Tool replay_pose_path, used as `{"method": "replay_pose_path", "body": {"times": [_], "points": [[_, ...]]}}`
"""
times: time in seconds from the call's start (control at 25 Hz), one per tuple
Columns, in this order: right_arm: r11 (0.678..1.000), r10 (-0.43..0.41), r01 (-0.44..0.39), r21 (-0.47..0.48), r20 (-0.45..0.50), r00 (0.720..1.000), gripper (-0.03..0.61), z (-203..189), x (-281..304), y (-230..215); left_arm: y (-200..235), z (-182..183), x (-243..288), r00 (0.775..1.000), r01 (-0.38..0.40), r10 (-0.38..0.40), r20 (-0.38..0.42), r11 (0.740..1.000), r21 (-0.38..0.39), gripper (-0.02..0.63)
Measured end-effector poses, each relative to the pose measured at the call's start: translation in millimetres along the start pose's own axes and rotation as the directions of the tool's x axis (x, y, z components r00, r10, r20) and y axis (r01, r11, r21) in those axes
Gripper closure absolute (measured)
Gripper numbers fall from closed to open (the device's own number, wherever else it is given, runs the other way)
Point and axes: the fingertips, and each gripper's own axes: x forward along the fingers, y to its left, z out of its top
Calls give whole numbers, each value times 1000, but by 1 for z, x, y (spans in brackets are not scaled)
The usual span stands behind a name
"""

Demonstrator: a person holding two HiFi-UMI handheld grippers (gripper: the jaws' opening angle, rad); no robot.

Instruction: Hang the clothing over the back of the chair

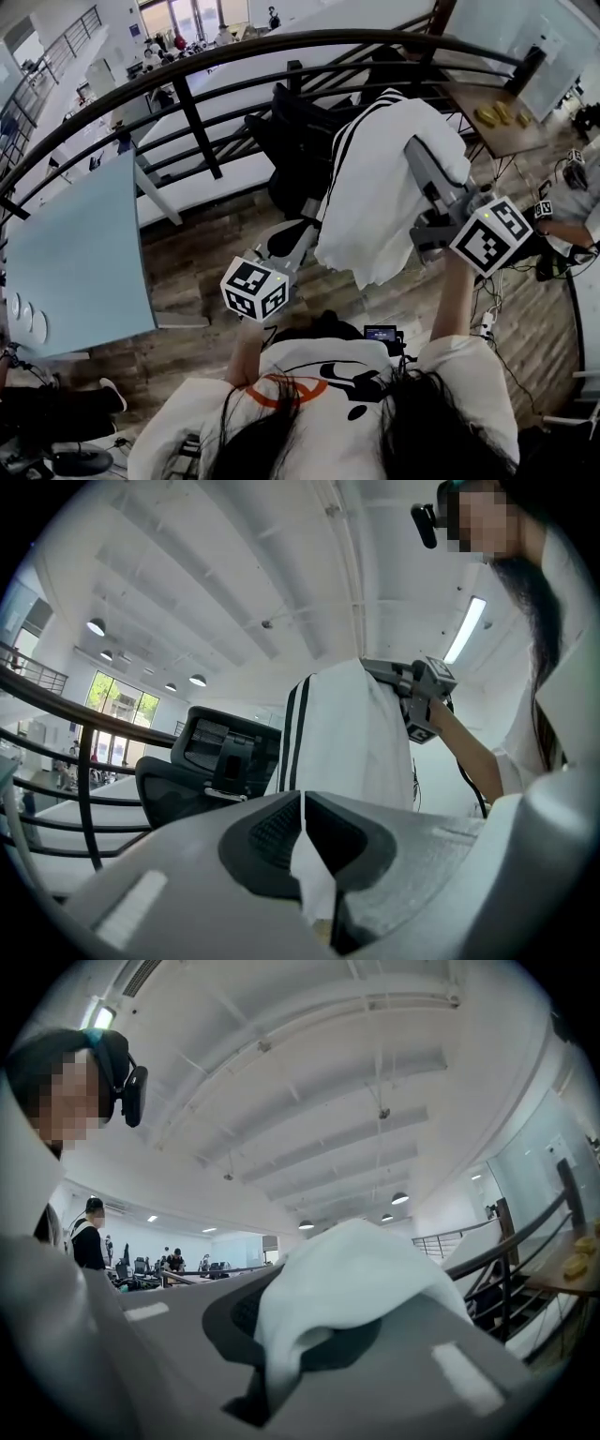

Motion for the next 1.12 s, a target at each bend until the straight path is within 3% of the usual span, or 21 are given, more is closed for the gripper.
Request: {"method": "replay_pose_path", "body": {"times": [0.2, 0.4, 0.52, 0.72, 0.92, 1.12], "points": [[999, 38, -37, -36, 31, 999, 537, 40, 26, -22, -5, -4, 9, 1000, -6, 6, -2, 1000, -13, 614], [996, 61, -59, -62, 39, 997, 537, 96, 71, -48, -2, 22, 20, 1000, -21, 21, 2, 1000, -4, 614], [995, 79, -77, -63, 31, 996, 537, 102, 88, -69, -2, 16, 30, 999, -38, 38, 9, 999, 2, 614], [996, 69, -70, -48, -22, 997, 537, 87, 120, -107, 0, 8, 45, 998, -65, 64, 23, 998, 8, 614], [994, 33, -50, -99, -161, 986, 537, 48, 172, -151, 7, 22, 53, 994, -89, 88, 57, 996, 16, 614], [987, 11, -70, -146, -367, 930, 535, -16, 215, -193, 18, 21, 58, 989, -128, 127, 70, 992, 14, 614]]}}
